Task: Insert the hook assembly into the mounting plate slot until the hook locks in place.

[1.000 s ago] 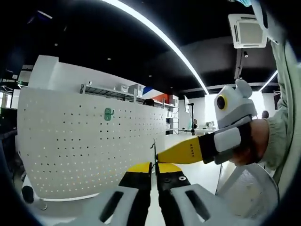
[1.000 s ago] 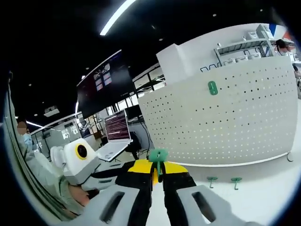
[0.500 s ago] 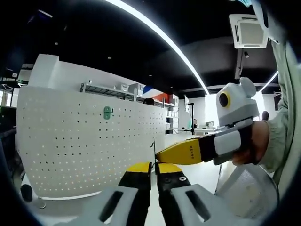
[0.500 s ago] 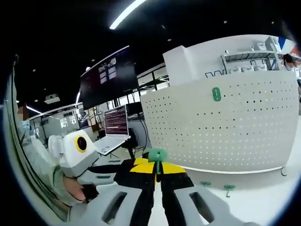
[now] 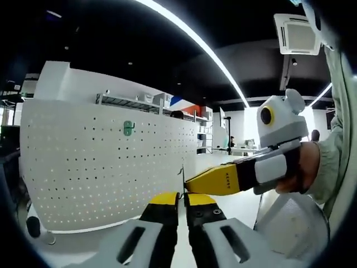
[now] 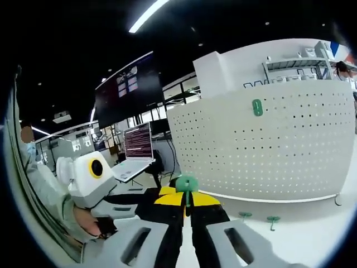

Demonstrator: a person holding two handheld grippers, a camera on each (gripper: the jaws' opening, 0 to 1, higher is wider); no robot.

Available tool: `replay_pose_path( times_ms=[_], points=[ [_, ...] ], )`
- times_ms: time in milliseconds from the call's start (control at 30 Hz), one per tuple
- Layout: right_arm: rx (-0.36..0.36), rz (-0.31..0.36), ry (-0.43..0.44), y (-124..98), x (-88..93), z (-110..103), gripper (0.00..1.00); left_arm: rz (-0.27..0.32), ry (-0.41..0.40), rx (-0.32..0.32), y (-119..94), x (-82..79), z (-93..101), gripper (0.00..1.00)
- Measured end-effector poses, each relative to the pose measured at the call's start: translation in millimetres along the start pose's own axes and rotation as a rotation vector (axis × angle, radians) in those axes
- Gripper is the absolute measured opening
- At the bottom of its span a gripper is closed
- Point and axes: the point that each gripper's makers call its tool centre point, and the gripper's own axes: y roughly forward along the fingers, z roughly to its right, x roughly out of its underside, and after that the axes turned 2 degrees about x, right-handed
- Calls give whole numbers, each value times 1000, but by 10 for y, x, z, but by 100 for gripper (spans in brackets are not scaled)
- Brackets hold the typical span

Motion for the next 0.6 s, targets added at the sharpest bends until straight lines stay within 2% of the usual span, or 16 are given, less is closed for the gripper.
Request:
replay_pose_path(
  times_ms=[167, 433, 600],
  points=[
    [-4, 3, 1, 1, -4, -13, 0, -3, 9, -1, -9, -2, 2, 6],
    [-6, 5, -3, -2, -8, -27, 0, -21, 16, -12, -20, 26, 5, 15],
    [-6, 6, 7, -6, -9, -26, 1, -38, 8, -20, -29, 58, -4, 25]
  ],
)
